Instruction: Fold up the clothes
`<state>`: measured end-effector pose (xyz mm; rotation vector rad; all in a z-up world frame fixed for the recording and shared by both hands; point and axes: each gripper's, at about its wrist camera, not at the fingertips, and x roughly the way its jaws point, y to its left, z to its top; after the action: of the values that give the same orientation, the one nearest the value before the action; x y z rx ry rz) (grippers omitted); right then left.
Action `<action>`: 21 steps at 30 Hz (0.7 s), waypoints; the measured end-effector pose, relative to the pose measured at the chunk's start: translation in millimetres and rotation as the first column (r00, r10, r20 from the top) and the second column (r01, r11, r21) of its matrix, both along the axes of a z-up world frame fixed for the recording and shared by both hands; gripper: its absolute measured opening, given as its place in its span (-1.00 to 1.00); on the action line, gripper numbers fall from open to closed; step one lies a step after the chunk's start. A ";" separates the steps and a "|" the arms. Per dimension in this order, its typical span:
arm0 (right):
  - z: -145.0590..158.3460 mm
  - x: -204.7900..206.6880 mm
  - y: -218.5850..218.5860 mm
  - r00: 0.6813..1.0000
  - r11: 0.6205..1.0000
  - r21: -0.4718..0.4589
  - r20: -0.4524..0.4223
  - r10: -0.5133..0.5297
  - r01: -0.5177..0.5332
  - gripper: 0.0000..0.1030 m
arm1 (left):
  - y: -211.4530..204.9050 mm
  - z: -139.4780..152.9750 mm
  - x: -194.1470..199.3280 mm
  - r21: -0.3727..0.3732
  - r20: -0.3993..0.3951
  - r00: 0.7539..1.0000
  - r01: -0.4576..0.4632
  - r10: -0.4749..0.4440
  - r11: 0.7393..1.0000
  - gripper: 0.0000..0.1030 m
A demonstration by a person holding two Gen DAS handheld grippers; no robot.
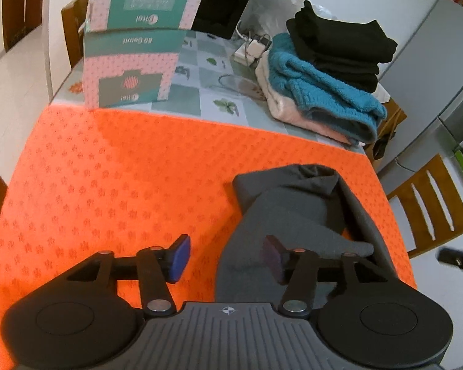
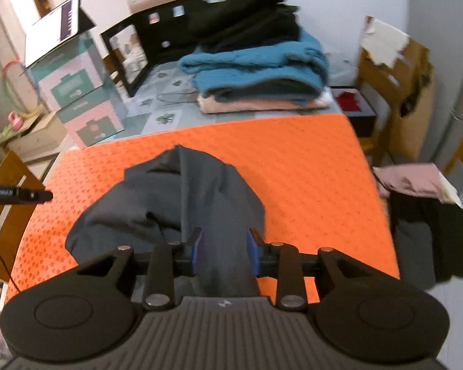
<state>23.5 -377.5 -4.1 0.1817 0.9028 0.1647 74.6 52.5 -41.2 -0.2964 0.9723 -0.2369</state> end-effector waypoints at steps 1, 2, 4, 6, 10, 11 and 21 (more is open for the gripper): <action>1.3 8.7 3.4 1.000 1.000 0.005 -0.002 0.014 -0.014 -0.30 | 0.6 -2.2 -0.4 -0.007 -0.007 1.000 0.004 -0.004 1.000 0.11; 0.1 19.4 7.7 1.000 1.000 0.005 -0.005 0.027 -0.027 -0.27 | -0.4 -4.9 0.4 -0.004 -0.015 1.000 0.011 -0.011 1.000 0.11; -5.2 41.5 17.7 0.999 0.999 -0.002 -0.015 0.051 -0.051 -0.24 | -3.7 -10.3 3.1 0.006 -0.030 0.999 0.027 -0.027 1.000 0.12; -14.1 62.1 30.1 0.997 0.997 -0.012 -0.028 0.072 -0.072 -0.24 | -10.0 -15.5 9.8 0.005 -0.038 0.998 0.059 -0.059 0.998 0.12; -34.7 97.9 57.4 0.991 0.991 -0.042 -0.054 0.123 -0.126 -0.24 | -30.6 -23.6 29.1 0.031 -0.038 0.991 0.131 -0.129 0.991 0.14; -40.1 105.9 64.2 0.988 0.988 -0.054 -0.060 0.141 -0.144 -0.24 | -38.0 -25.4 35.7 0.044 -0.035 0.988 0.152 -0.150 0.987 0.14; -76.5 150.2 91.9 0.970 0.950 -0.201 -0.101 0.222 -0.239 -0.24 | -114.3 -35.1 98.7 0.198 0.000 0.921 0.381 -0.389 0.903 0.14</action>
<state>173.7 -285.5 -80.6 -0.1183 1.0110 0.2784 173.3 -61.8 -76.2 0.0847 1.0016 -0.5040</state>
